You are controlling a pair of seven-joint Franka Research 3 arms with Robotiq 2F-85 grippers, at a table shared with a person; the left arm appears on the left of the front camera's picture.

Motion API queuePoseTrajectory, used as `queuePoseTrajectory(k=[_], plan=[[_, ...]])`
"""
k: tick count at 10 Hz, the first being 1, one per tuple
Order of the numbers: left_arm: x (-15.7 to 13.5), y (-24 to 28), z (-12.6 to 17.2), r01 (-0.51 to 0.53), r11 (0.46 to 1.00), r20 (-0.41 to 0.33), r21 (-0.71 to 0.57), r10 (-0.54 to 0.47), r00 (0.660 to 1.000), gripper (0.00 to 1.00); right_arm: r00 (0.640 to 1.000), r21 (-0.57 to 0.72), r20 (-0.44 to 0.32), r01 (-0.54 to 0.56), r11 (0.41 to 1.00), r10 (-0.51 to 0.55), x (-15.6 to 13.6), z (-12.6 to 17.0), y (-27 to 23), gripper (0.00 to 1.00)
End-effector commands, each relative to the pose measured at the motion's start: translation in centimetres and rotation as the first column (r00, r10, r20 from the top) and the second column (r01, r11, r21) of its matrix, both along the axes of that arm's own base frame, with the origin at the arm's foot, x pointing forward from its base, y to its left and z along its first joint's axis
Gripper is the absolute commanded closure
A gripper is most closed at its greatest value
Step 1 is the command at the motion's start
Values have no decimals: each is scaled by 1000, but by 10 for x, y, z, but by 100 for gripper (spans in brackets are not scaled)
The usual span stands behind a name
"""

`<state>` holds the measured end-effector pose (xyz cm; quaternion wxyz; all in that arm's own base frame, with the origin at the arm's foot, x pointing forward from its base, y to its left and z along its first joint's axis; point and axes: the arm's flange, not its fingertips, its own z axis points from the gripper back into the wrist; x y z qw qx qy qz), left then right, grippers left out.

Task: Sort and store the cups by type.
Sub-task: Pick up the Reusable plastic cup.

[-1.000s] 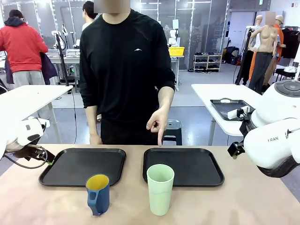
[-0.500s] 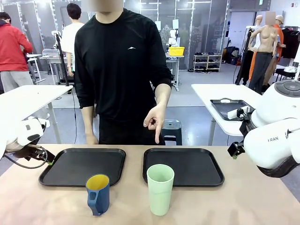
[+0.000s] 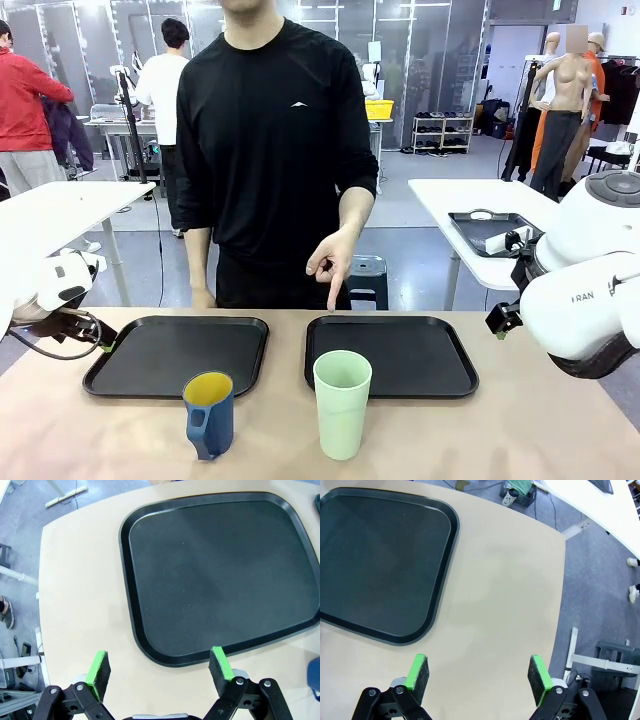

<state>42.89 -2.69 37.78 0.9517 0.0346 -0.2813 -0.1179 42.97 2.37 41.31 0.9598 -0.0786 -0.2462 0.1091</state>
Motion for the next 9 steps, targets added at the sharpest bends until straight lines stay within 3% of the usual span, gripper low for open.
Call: queuePoseTrajectory(k=[1,4,6,9], plan=[[0,0,0,5,1000,-3,6,-5,1000,0,995,-2,19,-103,995,103,-7,5,1,0],[0,0,0,5,1000,-3,6,-5,1000,0,919,-139,-21,-393,909,394,-35,17,8,0],[0,0,0,5,1000,-3,6,-5,1000,0,810,-229,-98,-584,778,579,-53,20,15,0],[0,0,0,5,1000,-3,6,-5,1000,0,631,-251,-265,-775,579,730,-72,20,18,0]])
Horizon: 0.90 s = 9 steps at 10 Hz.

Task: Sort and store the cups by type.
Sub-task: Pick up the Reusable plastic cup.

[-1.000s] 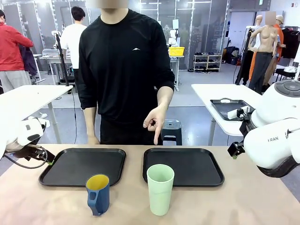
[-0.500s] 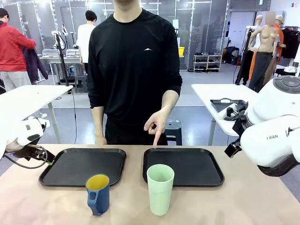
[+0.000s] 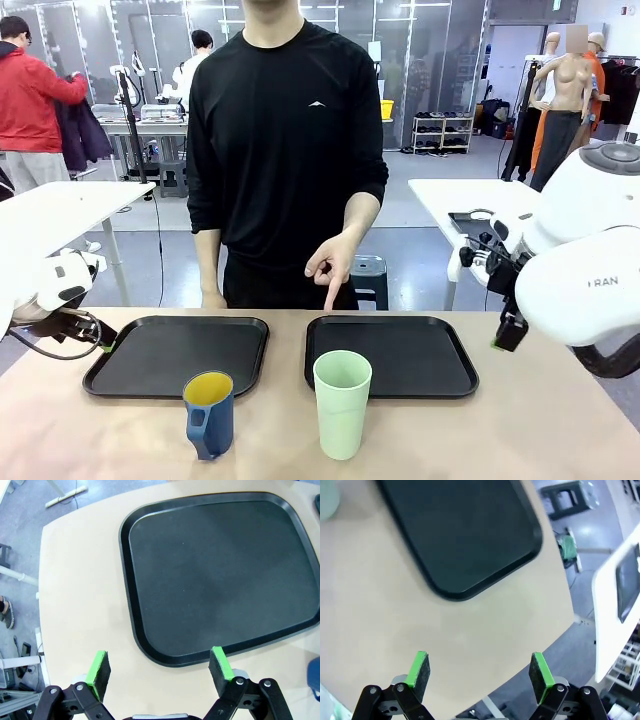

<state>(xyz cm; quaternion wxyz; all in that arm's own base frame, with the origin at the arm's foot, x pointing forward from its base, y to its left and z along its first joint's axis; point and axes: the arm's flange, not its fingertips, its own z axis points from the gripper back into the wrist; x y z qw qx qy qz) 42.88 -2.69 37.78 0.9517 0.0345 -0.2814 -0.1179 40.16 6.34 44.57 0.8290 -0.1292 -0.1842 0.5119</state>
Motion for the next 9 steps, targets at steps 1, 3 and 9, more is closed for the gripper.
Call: queuePoseTrajectory(k=[1,3,9], plan=[[0,0,0,5,1000,-3,6,-5,1000,0,991,-58,-56,-126,990,123,-45,-15,-25,0],[0,0,0,5,1000,-3,6,-5,1000,0,982,-121,-52,-188,975,183,-41,-22,-34,0],[0,0,0,5,1000,-3,6,-5,1000,0,985,-105,-71,-164,981,157,-6,0,-21,0]])
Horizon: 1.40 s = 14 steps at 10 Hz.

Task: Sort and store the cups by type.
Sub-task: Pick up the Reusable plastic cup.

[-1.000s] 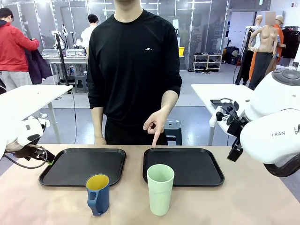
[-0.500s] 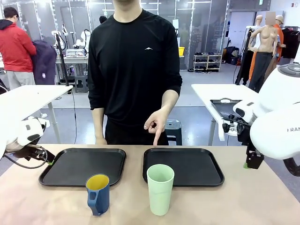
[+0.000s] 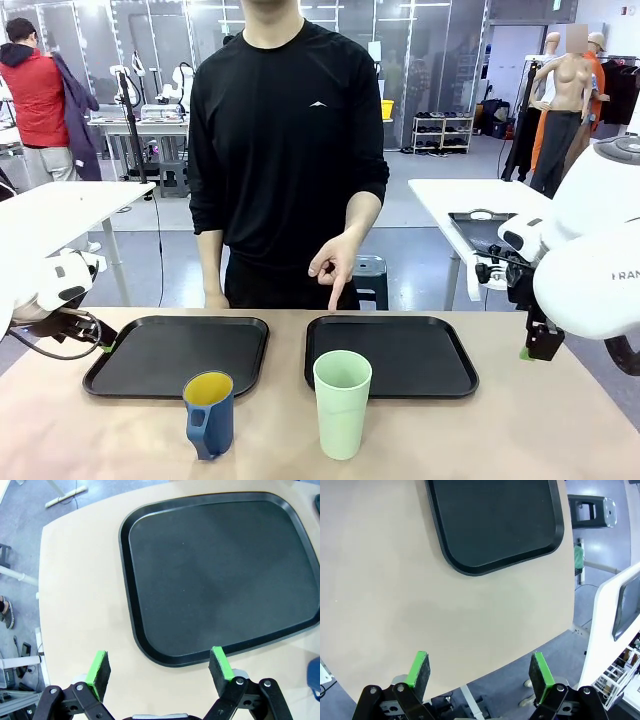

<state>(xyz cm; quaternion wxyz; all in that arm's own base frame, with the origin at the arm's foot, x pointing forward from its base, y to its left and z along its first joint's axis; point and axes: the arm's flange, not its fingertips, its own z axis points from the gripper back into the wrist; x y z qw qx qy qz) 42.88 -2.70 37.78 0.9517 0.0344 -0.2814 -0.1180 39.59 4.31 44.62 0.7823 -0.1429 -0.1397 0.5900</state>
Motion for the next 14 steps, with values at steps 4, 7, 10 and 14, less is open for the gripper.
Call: queuePoseTrajectory(k=[4,7,10,14], plan=[[0,0,0,4,1000,-3,6,-4,1000,0,985,168,-117,-107,980,128,21,-45,-25,0],[0,0,0,4,1000,-3,6,-4,1000,0,948,428,-93,-239,871,306,15,-73,-28,0],[0,0,0,4,1000,-3,6,-4,1000,0,894,609,-72,-312,729,442,27,-103,-29,0],[0,0,0,4,1000,-3,6,-4,1000,0,892,838,87,-306,451,444,39,-134,-31,0]])
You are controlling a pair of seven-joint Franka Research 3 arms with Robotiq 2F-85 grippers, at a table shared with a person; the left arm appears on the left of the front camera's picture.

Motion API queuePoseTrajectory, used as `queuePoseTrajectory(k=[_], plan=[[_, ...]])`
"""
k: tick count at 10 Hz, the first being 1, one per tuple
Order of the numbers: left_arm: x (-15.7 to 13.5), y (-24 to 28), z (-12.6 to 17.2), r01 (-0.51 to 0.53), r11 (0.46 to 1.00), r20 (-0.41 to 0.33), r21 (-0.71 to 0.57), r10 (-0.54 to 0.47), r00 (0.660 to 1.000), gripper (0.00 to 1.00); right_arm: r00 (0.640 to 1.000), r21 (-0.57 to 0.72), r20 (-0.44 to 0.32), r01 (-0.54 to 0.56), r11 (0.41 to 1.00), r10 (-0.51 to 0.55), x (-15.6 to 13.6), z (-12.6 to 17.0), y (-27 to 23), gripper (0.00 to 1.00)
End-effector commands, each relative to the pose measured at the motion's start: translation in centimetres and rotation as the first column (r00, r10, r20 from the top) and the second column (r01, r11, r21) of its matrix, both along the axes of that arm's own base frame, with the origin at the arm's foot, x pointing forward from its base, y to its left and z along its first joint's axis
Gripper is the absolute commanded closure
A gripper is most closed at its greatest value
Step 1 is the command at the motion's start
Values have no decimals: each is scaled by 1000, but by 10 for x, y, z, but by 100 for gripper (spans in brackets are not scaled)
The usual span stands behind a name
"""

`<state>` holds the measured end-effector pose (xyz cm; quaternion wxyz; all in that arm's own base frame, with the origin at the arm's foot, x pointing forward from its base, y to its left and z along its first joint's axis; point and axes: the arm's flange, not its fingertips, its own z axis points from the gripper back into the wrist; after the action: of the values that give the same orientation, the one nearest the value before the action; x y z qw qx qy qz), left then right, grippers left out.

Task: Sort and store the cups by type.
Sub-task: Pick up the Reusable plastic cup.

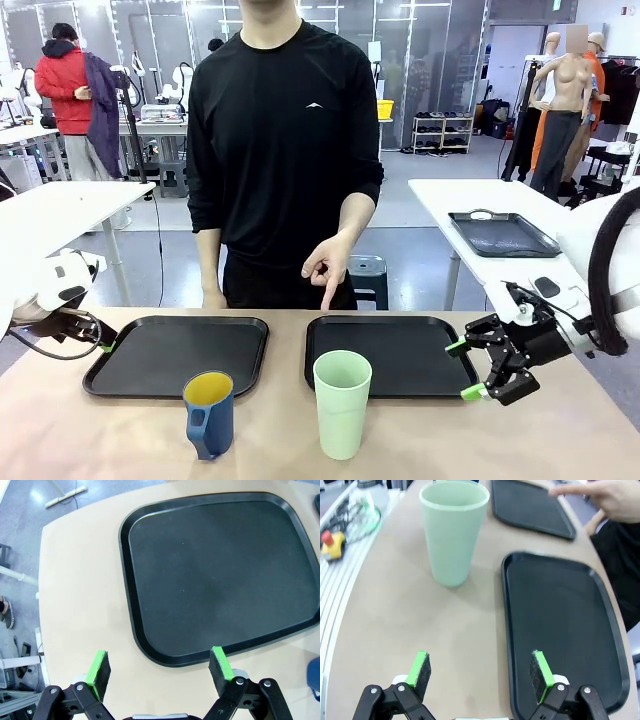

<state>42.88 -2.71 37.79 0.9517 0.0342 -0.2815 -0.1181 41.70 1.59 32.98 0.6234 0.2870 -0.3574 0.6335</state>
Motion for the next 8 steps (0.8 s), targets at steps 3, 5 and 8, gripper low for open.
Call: queuePoseTrajectory(k=[3,5,8], plan=[[0,0,0,4,1000,-3,6,-4,1000,0,993,318,-92,-39,947,72,27,-38,-5,0],[0,0,0,4,1000,-3,6,-4,1000,0,990,398,-100,-51,916,99,29,-52,-3,0],[0,0,0,4,1000,-3,6,-4,1000,0,998,336,-62,13,942,9,30,-55,0,0]])
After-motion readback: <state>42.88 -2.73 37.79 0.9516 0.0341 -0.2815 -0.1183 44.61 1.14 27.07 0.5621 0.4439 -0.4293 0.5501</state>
